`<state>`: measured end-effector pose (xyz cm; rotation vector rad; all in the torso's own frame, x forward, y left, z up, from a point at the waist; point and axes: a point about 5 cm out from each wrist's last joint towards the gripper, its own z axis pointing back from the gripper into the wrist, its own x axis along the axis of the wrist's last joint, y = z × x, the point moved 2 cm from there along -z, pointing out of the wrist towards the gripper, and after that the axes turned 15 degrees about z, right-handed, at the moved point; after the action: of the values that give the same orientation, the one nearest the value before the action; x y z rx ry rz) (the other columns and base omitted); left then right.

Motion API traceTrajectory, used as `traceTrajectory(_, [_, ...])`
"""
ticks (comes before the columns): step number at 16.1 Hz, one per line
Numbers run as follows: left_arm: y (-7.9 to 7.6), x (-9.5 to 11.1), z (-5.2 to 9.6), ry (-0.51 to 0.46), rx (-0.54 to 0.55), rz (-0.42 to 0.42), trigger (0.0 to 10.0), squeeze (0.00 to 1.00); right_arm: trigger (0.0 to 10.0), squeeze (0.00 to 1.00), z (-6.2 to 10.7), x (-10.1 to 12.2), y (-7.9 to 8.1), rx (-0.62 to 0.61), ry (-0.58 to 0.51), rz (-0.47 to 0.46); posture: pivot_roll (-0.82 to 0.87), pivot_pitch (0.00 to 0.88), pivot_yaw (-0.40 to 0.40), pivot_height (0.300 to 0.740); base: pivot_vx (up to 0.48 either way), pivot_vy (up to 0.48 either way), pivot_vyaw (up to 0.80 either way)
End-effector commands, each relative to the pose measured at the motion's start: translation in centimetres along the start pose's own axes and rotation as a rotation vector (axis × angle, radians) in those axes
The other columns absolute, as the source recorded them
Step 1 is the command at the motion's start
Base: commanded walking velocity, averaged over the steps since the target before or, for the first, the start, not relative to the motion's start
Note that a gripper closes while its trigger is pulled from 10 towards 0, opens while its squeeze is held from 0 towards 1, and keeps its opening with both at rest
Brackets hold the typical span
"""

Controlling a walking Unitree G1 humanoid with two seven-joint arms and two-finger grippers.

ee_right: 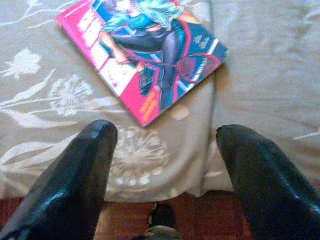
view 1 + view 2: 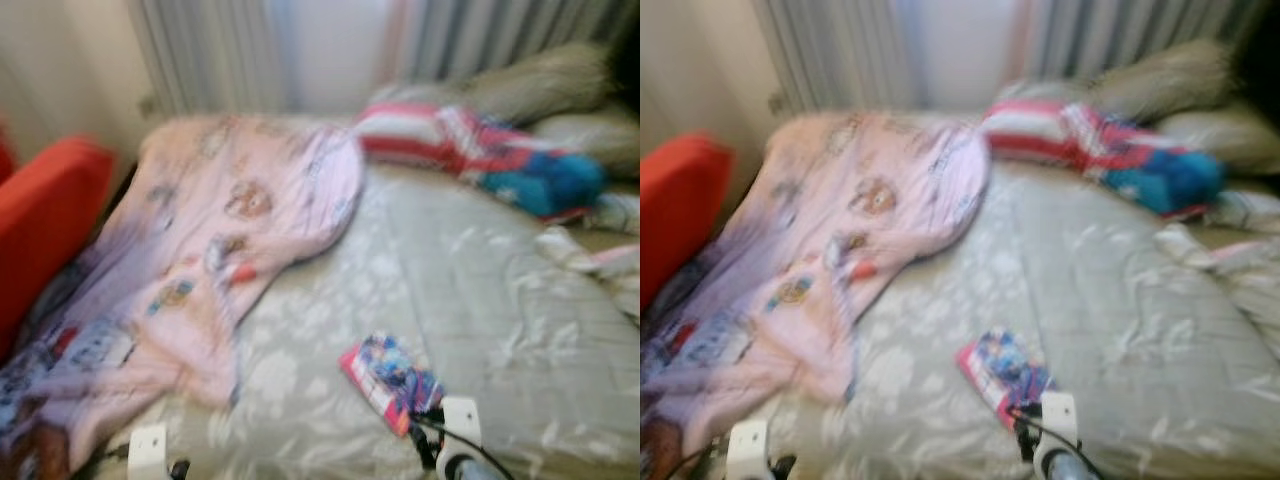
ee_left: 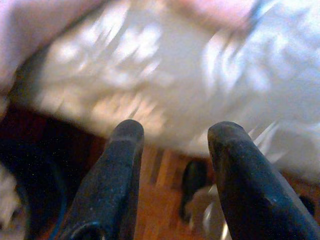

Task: Clean up the room

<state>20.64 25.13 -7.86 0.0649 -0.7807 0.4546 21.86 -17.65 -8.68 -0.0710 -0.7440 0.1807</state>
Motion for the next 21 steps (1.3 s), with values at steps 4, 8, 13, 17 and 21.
traceTrajectory(4, [-0.2, -1.0, 0.2, 0.034, 0.0, -0.001, 10.0, 0.0, 10.0, 0.0, 0.3, -1.0, -0.4, -0.006, 0.023, -0.015, 0.17, 0.041, -0.006, 0.74, 0.0, 0.0, 0.4])
traceTrajectory(8, [-0.4, -0.6, 0.1, 0.01, -0.011, 0.006, 10.0, 0.0, 10.0, 0.0, 0.3, -0.6, -0.4, -0.007, -0.011, -0.024, 0.17, 0.048, -0.006, 0.74, 0.0, 0.0, 0.0])
traceTrajectory(13, [-0.5, 0.6, -0.1, -0.023, -0.043, 0.019, 10.0, 0.0, 10.0, 0.0, 0.3, -0.7, -0.7, -0.037, -0.023, -0.083, 0.17, 0.048, -0.007, 0.74, 0.0, 0.0, 0.0])
traceTrajectory(17, [-1.1, 0.6, -0.2, -0.003, -0.077, -0.012, 10.0, 0.0, 10.0, 0.0, 0.4, -1.3, -0.7, -0.074, 0.009, -0.173, 0.16, 0.035, -0.002, 0.74, 0.0, 0.0, 0.0])
traceTrajectory(21, [-1.2, -0.6, -0.1, 0.049, -0.073, -0.041, 10.0, 0.0, 10.0, 0.0, 0.6, -2.5, -0.8, -0.143, 0.087, -0.299, 0.16, 0.016, 0.004, 0.74, 0.0, 0.0, 0.0])
